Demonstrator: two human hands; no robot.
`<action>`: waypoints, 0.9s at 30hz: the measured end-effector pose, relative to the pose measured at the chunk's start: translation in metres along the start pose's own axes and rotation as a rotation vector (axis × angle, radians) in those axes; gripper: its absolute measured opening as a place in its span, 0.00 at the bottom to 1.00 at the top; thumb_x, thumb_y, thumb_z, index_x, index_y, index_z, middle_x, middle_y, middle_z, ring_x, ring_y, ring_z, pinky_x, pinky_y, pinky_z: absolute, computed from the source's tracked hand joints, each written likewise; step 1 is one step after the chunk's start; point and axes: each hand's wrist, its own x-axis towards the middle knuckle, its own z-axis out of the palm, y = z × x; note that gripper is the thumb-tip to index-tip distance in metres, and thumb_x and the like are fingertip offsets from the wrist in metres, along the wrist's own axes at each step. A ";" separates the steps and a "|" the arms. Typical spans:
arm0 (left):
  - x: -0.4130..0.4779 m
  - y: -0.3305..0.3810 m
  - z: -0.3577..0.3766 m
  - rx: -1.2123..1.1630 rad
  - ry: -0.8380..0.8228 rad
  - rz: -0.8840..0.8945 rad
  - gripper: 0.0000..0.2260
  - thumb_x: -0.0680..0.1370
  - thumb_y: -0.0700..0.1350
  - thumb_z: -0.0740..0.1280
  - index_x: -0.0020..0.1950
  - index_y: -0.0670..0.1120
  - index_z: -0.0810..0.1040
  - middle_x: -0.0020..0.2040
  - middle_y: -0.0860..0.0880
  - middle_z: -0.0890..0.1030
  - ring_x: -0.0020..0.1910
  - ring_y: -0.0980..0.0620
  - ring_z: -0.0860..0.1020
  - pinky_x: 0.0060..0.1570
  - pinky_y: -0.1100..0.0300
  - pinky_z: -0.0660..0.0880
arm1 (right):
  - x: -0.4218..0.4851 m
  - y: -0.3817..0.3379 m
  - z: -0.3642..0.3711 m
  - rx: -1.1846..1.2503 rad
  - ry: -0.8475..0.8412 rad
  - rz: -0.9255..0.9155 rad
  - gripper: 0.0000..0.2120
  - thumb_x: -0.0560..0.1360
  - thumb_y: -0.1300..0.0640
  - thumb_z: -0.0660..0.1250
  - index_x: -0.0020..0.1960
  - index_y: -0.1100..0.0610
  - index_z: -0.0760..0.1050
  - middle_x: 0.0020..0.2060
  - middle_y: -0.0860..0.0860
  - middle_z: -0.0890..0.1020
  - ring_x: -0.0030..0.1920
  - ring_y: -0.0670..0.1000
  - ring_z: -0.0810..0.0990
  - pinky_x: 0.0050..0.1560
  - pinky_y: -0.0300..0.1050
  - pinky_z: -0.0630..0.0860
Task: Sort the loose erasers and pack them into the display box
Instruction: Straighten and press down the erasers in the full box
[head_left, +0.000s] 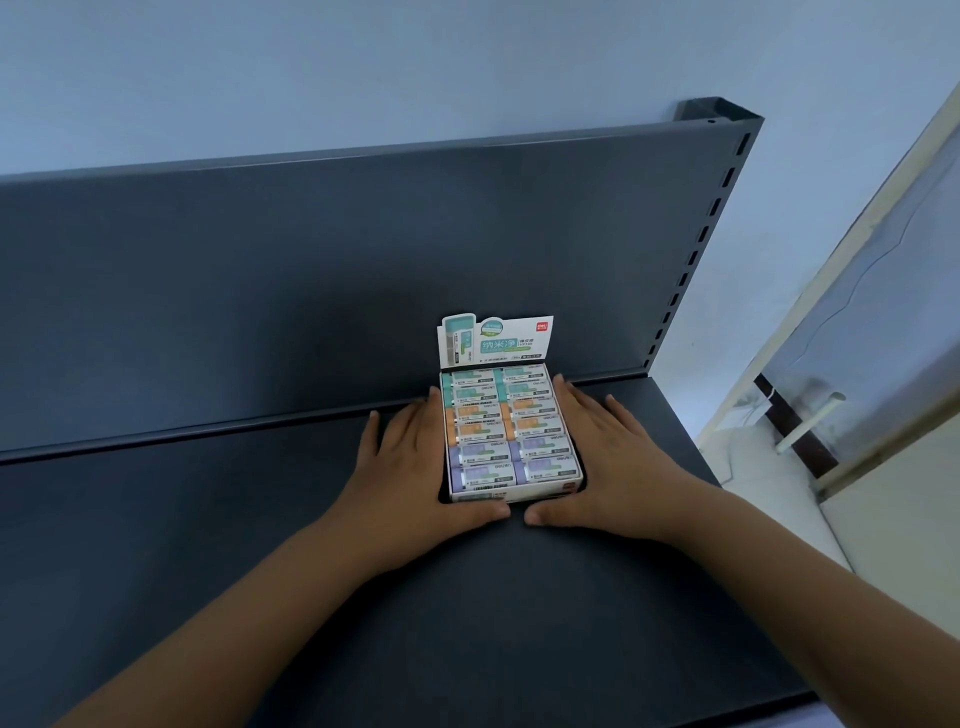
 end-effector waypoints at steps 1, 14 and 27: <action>0.001 0.000 0.000 -0.004 -0.005 0.004 0.56 0.64 0.79 0.62 0.79 0.58 0.34 0.81 0.57 0.51 0.80 0.55 0.48 0.78 0.40 0.40 | 0.001 -0.001 0.002 0.003 0.012 0.004 0.60 0.62 0.19 0.63 0.78 0.40 0.29 0.80 0.40 0.41 0.79 0.40 0.38 0.80 0.54 0.39; 0.001 0.004 0.002 -0.068 0.001 0.015 0.49 0.66 0.81 0.55 0.80 0.59 0.43 0.80 0.62 0.55 0.79 0.61 0.51 0.79 0.47 0.44 | 0.001 -0.011 0.001 0.029 0.085 0.001 0.52 0.67 0.21 0.62 0.78 0.36 0.36 0.80 0.38 0.49 0.80 0.42 0.46 0.80 0.54 0.45; 0.015 0.047 0.011 -1.336 0.132 -0.211 0.31 0.79 0.68 0.56 0.78 0.54 0.64 0.70 0.52 0.76 0.69 0.50 0.76 0.69 0.46 0.69 | 0.008 -0.056 0.004 1.157 0.309 0.080 0.19 0.82 0.62 0.63 0.69 0.45 0.69 0.60 0.45 0.83 0.61 0.48 0.82 0.66 0.53 0.76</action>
